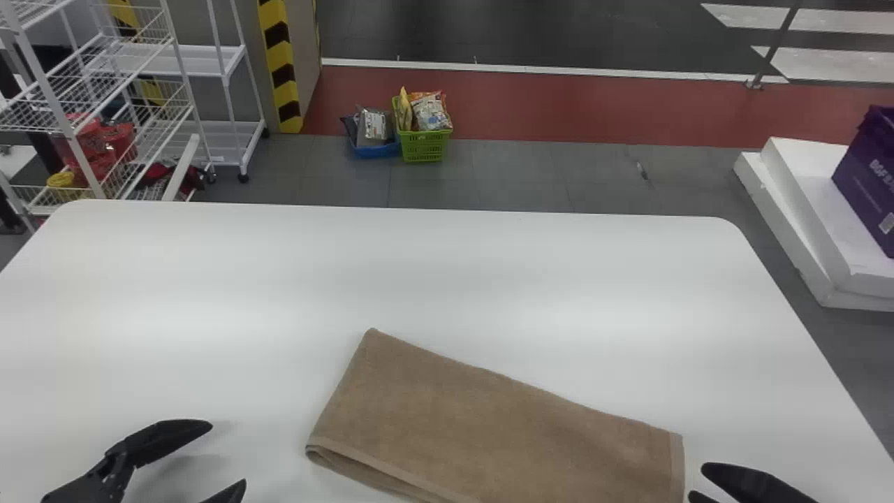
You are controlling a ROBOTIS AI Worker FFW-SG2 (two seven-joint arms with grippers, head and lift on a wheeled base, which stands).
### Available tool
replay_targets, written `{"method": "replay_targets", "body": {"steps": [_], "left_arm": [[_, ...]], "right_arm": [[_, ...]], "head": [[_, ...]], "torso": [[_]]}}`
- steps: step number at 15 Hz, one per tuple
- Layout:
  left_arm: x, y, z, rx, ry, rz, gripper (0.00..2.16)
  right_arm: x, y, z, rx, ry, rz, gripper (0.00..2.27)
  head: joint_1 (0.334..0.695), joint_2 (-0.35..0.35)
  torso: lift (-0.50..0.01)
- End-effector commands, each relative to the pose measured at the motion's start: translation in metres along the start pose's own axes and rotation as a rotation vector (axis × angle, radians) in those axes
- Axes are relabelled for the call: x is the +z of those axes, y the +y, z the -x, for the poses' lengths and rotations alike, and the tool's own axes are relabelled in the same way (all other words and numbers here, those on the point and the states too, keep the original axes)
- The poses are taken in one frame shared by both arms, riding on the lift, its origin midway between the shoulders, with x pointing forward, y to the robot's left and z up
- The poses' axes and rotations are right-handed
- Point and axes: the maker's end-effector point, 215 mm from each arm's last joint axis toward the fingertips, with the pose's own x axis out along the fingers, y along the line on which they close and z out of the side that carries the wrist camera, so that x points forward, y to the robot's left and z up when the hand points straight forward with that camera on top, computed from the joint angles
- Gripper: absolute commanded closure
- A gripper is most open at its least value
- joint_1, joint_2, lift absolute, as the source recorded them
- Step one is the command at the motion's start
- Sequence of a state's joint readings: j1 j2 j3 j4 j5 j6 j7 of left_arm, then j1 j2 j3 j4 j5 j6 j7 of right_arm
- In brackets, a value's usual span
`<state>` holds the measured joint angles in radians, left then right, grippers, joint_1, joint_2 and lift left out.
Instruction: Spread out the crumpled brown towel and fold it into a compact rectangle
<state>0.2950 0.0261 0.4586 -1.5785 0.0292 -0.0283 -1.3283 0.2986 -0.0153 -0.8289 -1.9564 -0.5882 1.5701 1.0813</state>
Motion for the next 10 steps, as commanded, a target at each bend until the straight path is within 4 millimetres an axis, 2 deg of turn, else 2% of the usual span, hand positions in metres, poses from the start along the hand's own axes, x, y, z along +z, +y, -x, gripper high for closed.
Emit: {"method": "replay_targets", "body": {"steps": [1, 6, 10], "left_arm": [[0.0, 0.0, 0.0, 0.0, 0.001, -0.001, 0.09], [0.0, 0.0, 0.001, -0.005, 0.005, -0.004, 0.09], [0.001, -0.001, 0.001, -0.016, 0.012, -0.014, 0.09]], "right_arm": [[0.007, 0.006, 0.007, -0.015, -0.018, 0.034, 0.24], [0.03, 0.031, 0.038, -0.076, -0.079, 0.167, 0.26], [0.03, 0.027, 0.041, -0.203, -0.062, 0.244, 0.29]], "head": [[0.695, -0.073], [0.695, -0.112], [0.695, -0.151]], "torso": [[-0.127], [-0.127], [-0.127]]}}
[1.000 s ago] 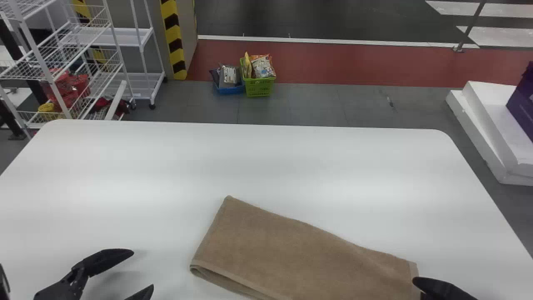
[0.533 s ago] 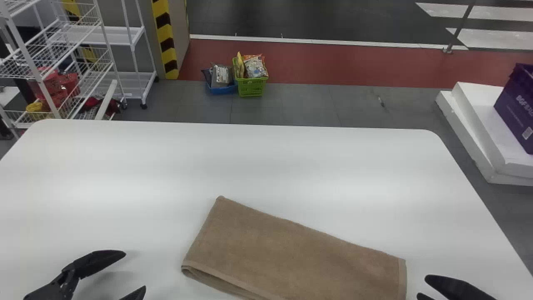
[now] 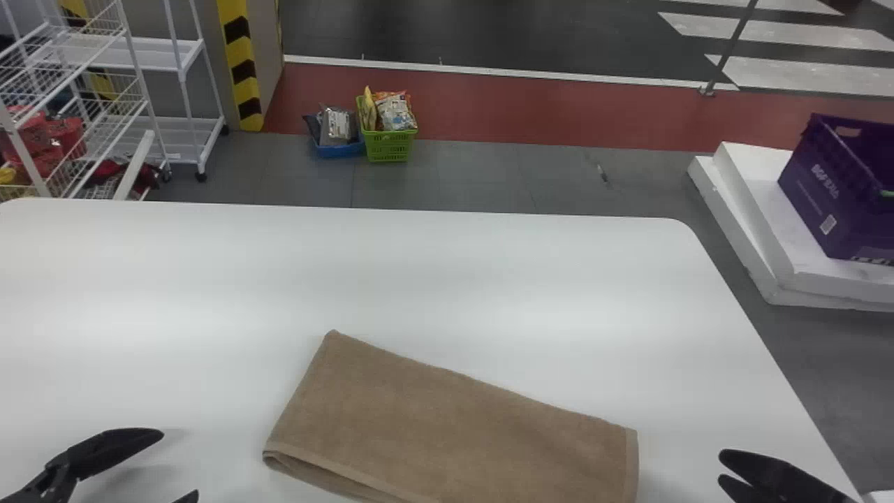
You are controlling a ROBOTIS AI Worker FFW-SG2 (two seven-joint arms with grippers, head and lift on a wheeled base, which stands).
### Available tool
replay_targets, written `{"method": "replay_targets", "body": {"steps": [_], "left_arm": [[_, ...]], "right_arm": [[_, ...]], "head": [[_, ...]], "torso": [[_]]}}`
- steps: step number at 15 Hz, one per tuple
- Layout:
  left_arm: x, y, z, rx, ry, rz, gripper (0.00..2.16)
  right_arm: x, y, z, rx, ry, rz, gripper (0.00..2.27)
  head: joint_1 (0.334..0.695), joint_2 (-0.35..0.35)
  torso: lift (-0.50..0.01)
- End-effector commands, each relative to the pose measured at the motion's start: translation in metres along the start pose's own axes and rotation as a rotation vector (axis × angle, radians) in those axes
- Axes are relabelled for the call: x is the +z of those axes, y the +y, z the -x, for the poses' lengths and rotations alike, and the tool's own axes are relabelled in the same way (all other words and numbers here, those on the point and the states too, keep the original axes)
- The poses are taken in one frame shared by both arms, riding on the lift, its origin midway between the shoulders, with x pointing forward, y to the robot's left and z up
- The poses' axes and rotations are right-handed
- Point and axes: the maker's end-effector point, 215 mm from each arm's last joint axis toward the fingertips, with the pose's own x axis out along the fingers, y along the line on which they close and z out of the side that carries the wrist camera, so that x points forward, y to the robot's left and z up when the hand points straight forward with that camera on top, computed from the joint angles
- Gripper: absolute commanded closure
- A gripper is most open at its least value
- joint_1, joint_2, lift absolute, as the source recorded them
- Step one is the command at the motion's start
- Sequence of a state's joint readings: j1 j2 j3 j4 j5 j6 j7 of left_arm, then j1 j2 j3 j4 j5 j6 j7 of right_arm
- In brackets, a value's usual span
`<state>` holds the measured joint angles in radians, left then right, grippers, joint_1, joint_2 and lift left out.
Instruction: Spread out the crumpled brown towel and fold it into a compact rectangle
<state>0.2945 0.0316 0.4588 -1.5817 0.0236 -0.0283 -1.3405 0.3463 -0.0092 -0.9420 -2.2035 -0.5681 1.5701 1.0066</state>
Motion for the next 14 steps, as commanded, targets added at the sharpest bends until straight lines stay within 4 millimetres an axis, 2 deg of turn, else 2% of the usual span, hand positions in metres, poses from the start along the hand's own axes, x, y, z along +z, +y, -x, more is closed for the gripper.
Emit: {"method": "replay_targets", "body": {"steps": [1, 4, 6, 10, 14], "left_arm": [[0.0, 0.0, 0.0, -0.002, 0.005, -0.003, 0.09], [-0.001, 0.002, 0.002, 0.001, 0.009, -0.003, 0.09], [-0.001, 0.001, 0.002, -0.002, 0.009, -0.003, 0.09], [-0.003, 0.001, 0.002, -0.008, 0.01, -0.01, 0.09], [-0.006, 0.0, 0.001, -0.012, 0.009, -0.015, 0.09]], "right_arm": [[0.0, 0.004, -0.007, -0.056, 0.022, 0.057, 0.29], [-0.008, 0.014, -0.024, -0.122, 0.063, 0.138, 0.29], [-0.014, 0.019, -0.036, -0.149, 0.091, 0.18, 0.29], [-0.036, -0.002, -0.05, -0.223, 0.158, 0.179, 0.34], [-0.05, -0.015, -0.049, -0.248, 0.187, 0.152, 0.34]], "head": [[0.695, -0.154], [0.695, -0.148], [0.695, -0.114], [0.695, -0.076], [0.695, -0.059]], "torso": [[-0.127], [-0.127], [-0.127], [-0.127], [-0.127]]}}
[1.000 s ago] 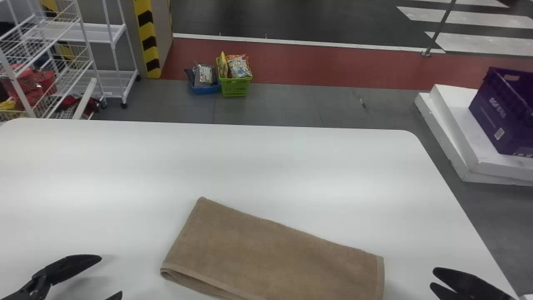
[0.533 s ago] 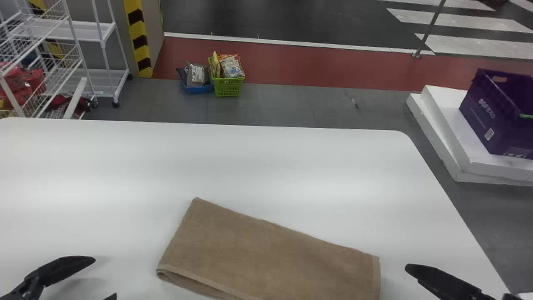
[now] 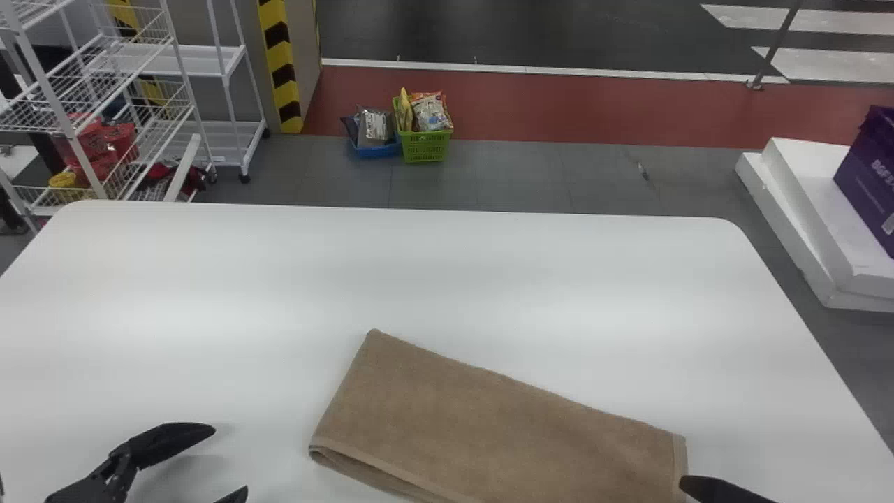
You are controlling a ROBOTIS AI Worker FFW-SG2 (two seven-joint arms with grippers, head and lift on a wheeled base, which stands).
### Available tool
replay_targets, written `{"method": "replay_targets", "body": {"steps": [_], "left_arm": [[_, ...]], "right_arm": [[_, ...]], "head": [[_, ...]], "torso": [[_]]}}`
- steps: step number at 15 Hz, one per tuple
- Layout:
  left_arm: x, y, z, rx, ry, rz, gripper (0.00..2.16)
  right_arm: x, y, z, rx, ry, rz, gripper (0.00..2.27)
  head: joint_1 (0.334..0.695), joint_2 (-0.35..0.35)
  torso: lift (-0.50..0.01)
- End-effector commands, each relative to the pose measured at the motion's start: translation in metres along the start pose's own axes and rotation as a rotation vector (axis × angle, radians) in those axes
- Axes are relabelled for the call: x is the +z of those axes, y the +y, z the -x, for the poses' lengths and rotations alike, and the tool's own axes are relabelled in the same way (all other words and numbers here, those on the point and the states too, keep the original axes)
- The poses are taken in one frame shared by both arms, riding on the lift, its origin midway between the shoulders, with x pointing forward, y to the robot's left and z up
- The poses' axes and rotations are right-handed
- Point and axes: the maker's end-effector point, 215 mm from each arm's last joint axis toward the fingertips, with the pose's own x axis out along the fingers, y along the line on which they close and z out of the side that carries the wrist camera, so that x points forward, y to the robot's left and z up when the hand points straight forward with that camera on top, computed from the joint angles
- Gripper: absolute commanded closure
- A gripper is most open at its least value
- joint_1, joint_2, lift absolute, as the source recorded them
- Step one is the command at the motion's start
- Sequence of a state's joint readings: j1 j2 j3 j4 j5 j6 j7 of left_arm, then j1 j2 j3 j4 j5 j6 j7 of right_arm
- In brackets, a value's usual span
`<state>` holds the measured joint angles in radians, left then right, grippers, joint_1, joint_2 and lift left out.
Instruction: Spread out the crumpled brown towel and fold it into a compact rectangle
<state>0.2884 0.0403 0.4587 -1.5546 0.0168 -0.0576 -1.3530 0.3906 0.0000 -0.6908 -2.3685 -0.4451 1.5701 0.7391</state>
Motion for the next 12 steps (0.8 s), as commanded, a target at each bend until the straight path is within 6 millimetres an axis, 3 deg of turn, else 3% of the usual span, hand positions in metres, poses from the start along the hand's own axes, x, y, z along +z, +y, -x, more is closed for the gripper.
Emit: {"method": "replay_targets", "body": {"steps": [1, 7, 12], "left_arm": [[0.0, 0.0, 0.001, -0.001, -0.002, -0.009, 0.09], [-0.003, 0.0, 0.002, -0.001, 0.002, -0.008, 0.09], [-0.004, 0.0, 0.002, -0.001, 0.002, -0.005, 0.09]], "right_arm": [[-0.008, -0.004, -0.004, -0.003, 0.019, -0.018, 0.34], [-0.023, -0.01, -0.029, -0.009, 0.076, -0.041, 0.39], [-0.023, 0.003, -0.047, 0.013, 0.098, -0.023, 0.47]], "head": [[0.695, -0.059], [0.695, -0.033], [0.695, -0.009]], "torso": [[-0.127], [-0.127], [-0.127]]}}
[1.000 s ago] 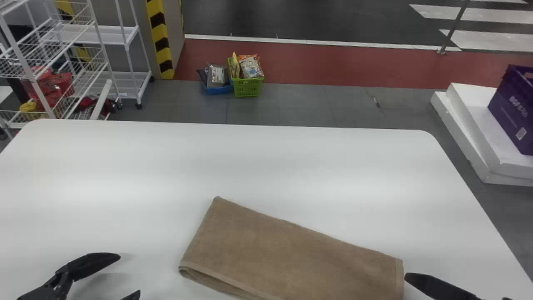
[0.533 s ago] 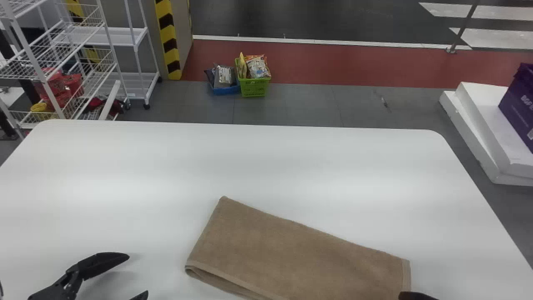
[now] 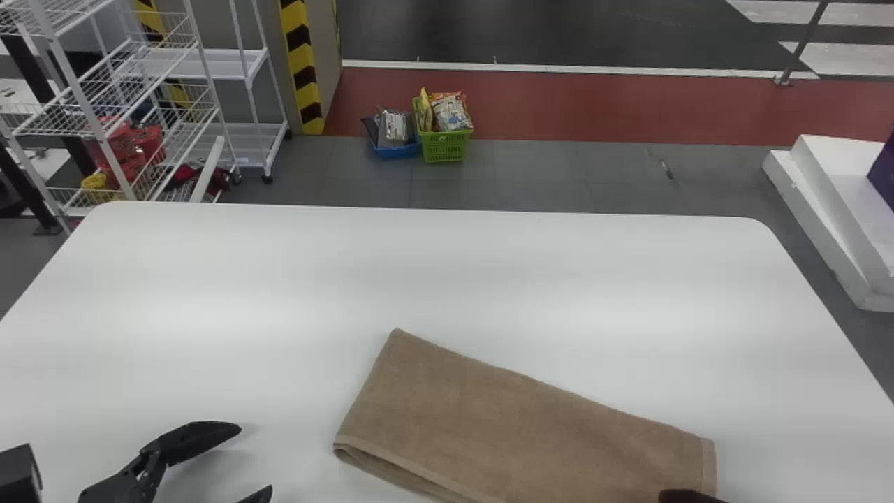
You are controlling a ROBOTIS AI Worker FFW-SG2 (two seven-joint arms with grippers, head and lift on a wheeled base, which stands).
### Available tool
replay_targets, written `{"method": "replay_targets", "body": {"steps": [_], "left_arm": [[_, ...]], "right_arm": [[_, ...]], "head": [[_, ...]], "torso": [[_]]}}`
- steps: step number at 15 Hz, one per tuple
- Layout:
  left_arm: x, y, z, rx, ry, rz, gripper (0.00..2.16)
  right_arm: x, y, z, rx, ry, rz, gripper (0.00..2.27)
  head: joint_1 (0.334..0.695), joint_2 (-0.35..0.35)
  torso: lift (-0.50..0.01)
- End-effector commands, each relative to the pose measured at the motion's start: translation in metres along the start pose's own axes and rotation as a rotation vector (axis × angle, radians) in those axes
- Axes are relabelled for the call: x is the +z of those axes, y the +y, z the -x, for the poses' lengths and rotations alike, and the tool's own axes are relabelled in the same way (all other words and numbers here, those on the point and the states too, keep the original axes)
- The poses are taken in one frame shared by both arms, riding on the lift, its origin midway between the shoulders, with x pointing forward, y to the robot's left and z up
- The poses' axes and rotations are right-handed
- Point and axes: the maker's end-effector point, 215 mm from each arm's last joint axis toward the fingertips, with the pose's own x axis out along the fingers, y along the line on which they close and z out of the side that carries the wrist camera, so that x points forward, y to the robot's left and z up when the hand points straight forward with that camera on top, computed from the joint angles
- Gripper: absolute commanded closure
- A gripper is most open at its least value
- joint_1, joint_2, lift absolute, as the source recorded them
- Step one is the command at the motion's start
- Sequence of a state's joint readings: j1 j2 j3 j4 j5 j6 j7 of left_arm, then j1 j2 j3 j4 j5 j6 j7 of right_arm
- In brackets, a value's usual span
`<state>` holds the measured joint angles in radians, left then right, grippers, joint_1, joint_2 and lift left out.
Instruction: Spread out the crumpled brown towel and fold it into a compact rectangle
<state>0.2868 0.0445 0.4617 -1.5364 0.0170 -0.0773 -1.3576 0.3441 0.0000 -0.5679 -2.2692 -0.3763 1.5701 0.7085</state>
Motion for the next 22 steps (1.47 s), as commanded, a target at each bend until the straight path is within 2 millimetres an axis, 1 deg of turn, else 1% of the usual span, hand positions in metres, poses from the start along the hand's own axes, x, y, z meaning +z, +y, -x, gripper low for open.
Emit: {"method": "replay_targets", "body": {"steps": [1, 3, 4, 5, 7, 8, 10, 13, 15, 17, 18, 19, 20, 21, 22], "left_arm": [[0.0, 0.0, 0.0, 0.0, 0.0, 0.001, 0.09], [-0.002, 0.001, 0.001, 0.005, 0.002, 0.001, 0.09], [-0.003, 0.001, 0.001, 0.003, 0.003, 0.0, 0.09], [-0.003, 0.001, 0.001, 0.005, 0.002, 0.003, 0.09], [-0.003, 0.001, 0.001, 0.003, 0.002, -0.001, 0.09], [-0.002, 0.002, 0.0, 0.005, 0.0, -0.001, 0.09], [-0.002, 0.002, 0.0, 0.005, 0.0, -0.001, 0.09], [-0.001, 0.002, 0.0, 0.006, -0.001, -0.002, 0.09], [-0.001, 0.002, -0.001, 0.005, -0.001, -0.002, 0.09], [-0.002, 0.001, -0.002, 0.002, -0.002, 0.002, 0.09], [-0.002, 0.001, -0.002, 0.002, -0.002, 0.002, 0.09], [-0.003, 0.0, -0.002, 0.002, 0.001, 0.003, 0.09], [-0.003, 0.0, -0.002, 0.002, 0.001, 0.003, 0.09], [-0.001, -0.001, -0.002, -0.003, 0.001, -0.002, 0.09], [-0.001, -0.002, -0.004, -0.008, 0.002, -0.005, 0.09]], "right_arm": [[0.001, 0.005, -0.007, 0.008, 0.01, 0.005, 0.47], [-0.001, 0.005, -0.016, 0.009, 0.025, 0.004, 0.48], [-0.001, 0.005, -0.019, 0.012, 0.03, 0.001, 0.6], [-0.001, 0.006, -0.022, 0.016, 0.034, -0.002, 0.65], [-0.002, 0.005, -0.026, 0.018, 0.041, -0.005, 0.65], [-0.002, 0.005, -0.027, 0.019, 0.043, -0.007, 0.84], [0.009, -0.004, -0.022, 0.006, 0.022, -0.015, 0.85], [0.032, -0.024, -0.002, -0.026, -0.033, -0.031, 0.85], [0.046, -0.043, 0.01, -0.047, -0.052, -0.047, 0.85], [0.047, -0.062, 0.018, -0.074, -0.038, -0.061, 0.85], [0.049, -0.071, 0.024, -0.087, -0.04, -0.067, 0.85], [0.052, -0.08, 0.033, -0.105, -0.045, -0.072, 0.85], [0.058, -0.092, 0.046, -0.131, -0.06, -0.074, 0.85], [0.069, -0.102, 0.06, -0.156, -0.082, -0.073, 0.85], [0.076, -0.111, 0.069, -0.172, -0.096, -0.081, 0.85]], "head": [[0.695, -0.002], [0.695, 0.012], [0.695, 0.017], [0.695, 0.022], [0.695, 0.029], [0.695, 0.032], [0.695, 0.036], [0.695, 0.014], [0.695, -0.034], [0.695, -0.064], [0.695, -0.096], [0.695, -0.111], [0.695, -0.123], [0.695, -0.141], [0.695, -0.16]], "torso": [[-0.127], [-0.127], [-0.127], [-0.127], [-0.127], [-0.127], [-0.127], [-0.127], [-0.127], [-0.127], [-0.127], [-0.127], [-0.127], [-0.127], [-0.127]]}}
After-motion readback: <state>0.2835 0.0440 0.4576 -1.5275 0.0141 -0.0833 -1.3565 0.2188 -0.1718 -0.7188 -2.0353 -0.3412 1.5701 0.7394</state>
